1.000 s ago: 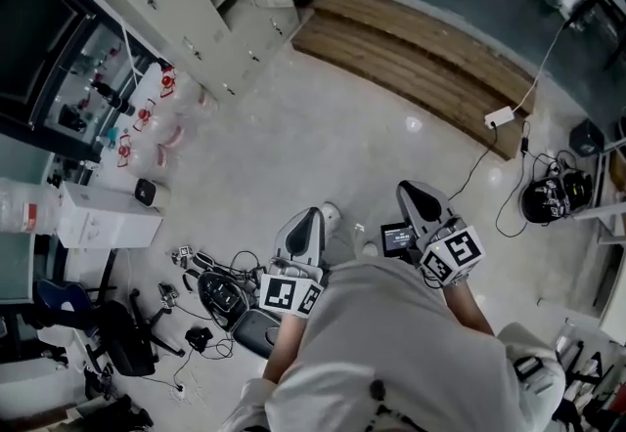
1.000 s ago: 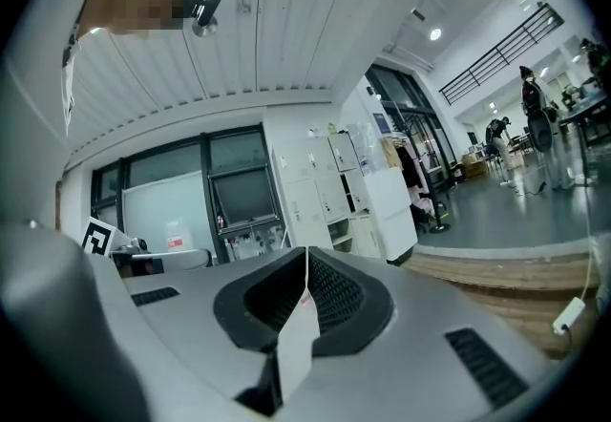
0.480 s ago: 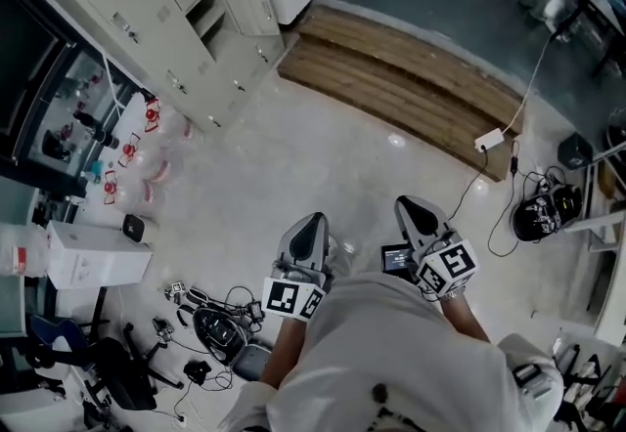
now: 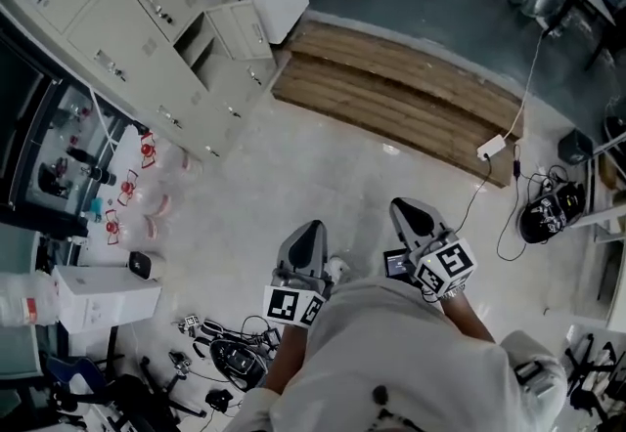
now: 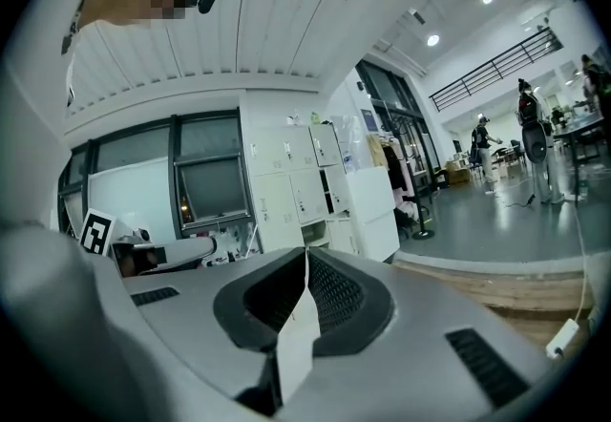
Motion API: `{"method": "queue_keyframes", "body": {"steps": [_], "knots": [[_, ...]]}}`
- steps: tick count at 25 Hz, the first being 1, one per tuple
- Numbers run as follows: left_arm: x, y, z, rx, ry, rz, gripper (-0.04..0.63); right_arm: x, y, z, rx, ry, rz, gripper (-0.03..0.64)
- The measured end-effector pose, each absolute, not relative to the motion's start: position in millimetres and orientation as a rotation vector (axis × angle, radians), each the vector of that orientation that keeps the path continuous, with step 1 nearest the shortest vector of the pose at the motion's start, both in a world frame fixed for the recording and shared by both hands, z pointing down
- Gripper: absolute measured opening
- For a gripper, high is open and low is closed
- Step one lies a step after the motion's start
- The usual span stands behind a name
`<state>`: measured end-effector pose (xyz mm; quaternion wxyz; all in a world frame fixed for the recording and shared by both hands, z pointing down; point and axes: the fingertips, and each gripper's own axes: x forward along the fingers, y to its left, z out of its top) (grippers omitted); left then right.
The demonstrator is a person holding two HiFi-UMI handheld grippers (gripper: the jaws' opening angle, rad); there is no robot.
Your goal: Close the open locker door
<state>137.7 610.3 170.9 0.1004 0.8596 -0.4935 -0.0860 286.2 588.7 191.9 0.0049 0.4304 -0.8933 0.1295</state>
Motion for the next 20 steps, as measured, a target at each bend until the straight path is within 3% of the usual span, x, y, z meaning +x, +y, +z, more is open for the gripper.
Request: {"method": "queue_keyframes", "body": {"steps": [20], "knots": [[106, 527, 180, 2.5, -1.488, -0.206, 0.008, 257, 494, 210, 1.354, -2.785, 0.481, 0.029]]}}
